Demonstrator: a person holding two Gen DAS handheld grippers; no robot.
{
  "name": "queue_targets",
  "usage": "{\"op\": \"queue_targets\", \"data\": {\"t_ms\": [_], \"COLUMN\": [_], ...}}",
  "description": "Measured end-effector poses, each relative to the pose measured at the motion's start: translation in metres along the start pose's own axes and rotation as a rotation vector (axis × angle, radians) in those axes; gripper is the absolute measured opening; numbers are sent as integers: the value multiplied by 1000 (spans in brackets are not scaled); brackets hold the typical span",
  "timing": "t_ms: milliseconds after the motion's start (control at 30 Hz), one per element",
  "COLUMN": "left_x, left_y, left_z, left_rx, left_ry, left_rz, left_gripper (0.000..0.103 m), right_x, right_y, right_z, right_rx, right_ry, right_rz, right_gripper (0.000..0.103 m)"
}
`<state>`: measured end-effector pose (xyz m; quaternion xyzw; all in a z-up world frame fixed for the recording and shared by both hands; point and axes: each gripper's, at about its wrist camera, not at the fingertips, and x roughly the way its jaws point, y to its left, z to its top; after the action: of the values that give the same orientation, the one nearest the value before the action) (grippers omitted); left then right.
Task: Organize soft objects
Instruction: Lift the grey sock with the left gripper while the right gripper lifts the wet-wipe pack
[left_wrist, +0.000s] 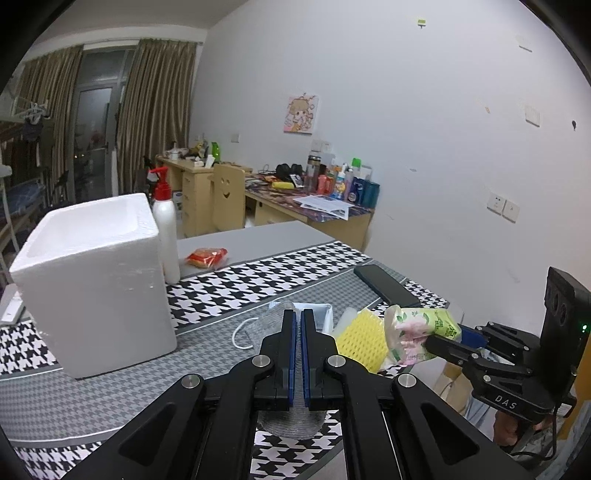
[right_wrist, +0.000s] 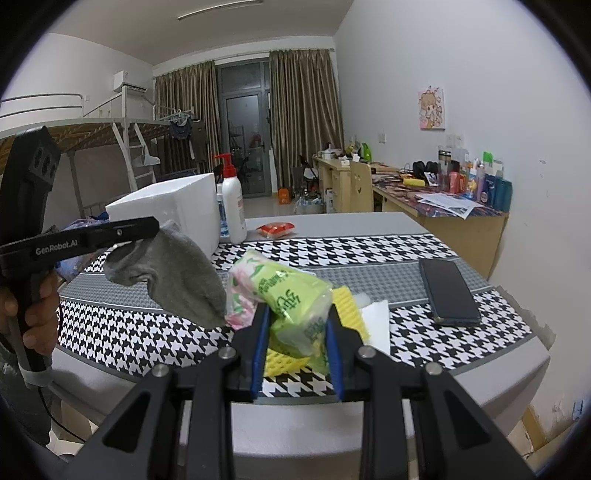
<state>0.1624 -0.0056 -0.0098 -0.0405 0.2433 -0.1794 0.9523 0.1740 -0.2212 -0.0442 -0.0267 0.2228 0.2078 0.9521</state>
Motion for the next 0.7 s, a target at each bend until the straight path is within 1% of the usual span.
{"op": "queue_targets", "data": {"t_ms": [167,400,567,700], "left_x": [-6,-10,-11,-13], "left_y": [1,4,9,13], "left_z": [4,13,19,25], "left_rx": [0,8,4,4], "left_ry": [-7,-10,-13,-17], "left_rz": [25,33,39,61], "left_gripper": [2,2,2,2], "right_x": [3,10,18,20], "right_y": [6,13,21,27], "right_z": [6,18,28,37], "right_rx": [-9,-19,-30,-40], "right_ry": [-11,-25,-17,-27], "right_rz": [19,45,56,67], "right_gripper": [33,33,33,33]}}
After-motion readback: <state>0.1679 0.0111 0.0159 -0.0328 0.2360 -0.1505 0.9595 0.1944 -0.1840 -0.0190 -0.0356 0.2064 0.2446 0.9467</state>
